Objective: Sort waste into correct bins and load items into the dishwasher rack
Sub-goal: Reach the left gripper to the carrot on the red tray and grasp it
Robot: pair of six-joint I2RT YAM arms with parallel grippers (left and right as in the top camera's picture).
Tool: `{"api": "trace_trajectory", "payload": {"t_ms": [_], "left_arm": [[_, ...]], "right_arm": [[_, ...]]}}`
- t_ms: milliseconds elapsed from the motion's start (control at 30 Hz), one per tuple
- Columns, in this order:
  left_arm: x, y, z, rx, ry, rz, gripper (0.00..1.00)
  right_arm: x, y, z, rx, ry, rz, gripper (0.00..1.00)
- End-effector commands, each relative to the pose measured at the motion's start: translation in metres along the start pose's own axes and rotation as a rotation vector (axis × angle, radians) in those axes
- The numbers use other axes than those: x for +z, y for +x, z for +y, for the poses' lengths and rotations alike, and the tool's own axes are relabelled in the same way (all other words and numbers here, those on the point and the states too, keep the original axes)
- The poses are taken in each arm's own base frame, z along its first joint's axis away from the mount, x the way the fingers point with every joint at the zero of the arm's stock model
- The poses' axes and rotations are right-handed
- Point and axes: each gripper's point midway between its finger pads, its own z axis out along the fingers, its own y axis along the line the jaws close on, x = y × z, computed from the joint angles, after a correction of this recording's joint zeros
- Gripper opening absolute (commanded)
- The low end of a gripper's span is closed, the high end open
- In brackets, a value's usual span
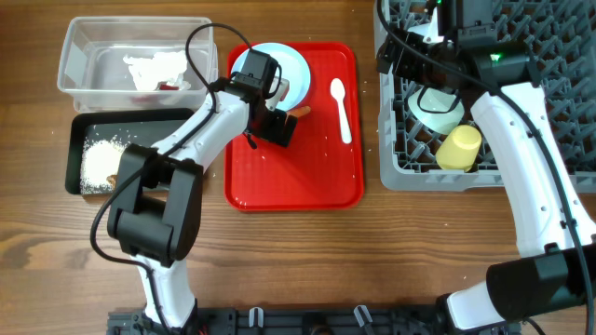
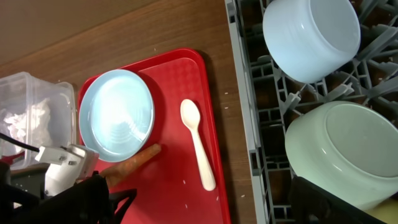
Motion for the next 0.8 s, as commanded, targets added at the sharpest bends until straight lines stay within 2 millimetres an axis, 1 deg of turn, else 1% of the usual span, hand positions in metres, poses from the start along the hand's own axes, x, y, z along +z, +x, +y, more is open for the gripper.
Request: {"api": "trace_trajectory", "payload": {"t_ms": [0, 67, 133, 167, 267, 333, 367, 433, 567, 667, 733, 767], "left_arm": [[0.01, 0.0, -0.002, 0.051, 0.0, 0.007, 0.98], [0.01, -0.002, -0.002, 0.051, 0.0, -0.002, 0.98], [0.01, 0.003, -0.006, 0.053, 0.012, 0.018, 0.96], [0.01, 0.009, -0.011, 0.056, 0.033, 0.043, 0.96], [0.007, 0.04, -0.026, 0.076, 0.055, 0.169, 0.93], [0.005, 0.054, -0.034, 0.098, 0.052, 0.223, 0.91], [0.005, 0.055, -0.035, 0.105, 0.045, 0.226, 0.9], [0.006, 0.048, -0.033, 0.126, 0.002, 0.201, 0.87], [0.009, 0.033, -0.031, 0.135, -0.026, 0.139, 0.87], [0.008, 0.033, -0.025, 0.137, -0.063, 0.141, 0.88], [0.0, 0.033, -0.022, 0.141, -0.086, 0.152, 0.87], [-0.009, 0.028, -0.023, 0.145, -0.092, 0.151, 0.86]], "right_arm": [[0.005, 0.003, -0.004, -0.019, 0.017, 0.012, 0.96], [0.005, 0.002, -0.004, -0.019, 0.016, 0.011, 0.96], [0.006, 0.002, -0.004, -0.019, 0.016, 0.01, 0.96], [0.006, 0.002, -0.004, -0.019, 0.016, 0.011, 0.96], [0.006, 0.003, -0.004, -0.019, 0.017, 0.013, 0.96], [0.006, 0.002, -0.004, -0.019, 0.016, 0.01, 0.96], [0.006, 0.002, -0.003, -0.02, 0.015, 0.008, 0.96], [0.006, 0.001, -0.003, -0.019, 0.014, 0.007, 0.96], [0.006, 0.002, -0.003, -0.02, 0.015, 0.008, 0.96], [0.007, 0.001, -0.003, -0.019, 0.014, 0.007, 0.96], [0.007, 0.001, -0.003, -0.02, 0.013, 0.004, 0.96], [0.007, 0.0, -0.003, -0.02, 0.013, 0.003, 0.96]]}}
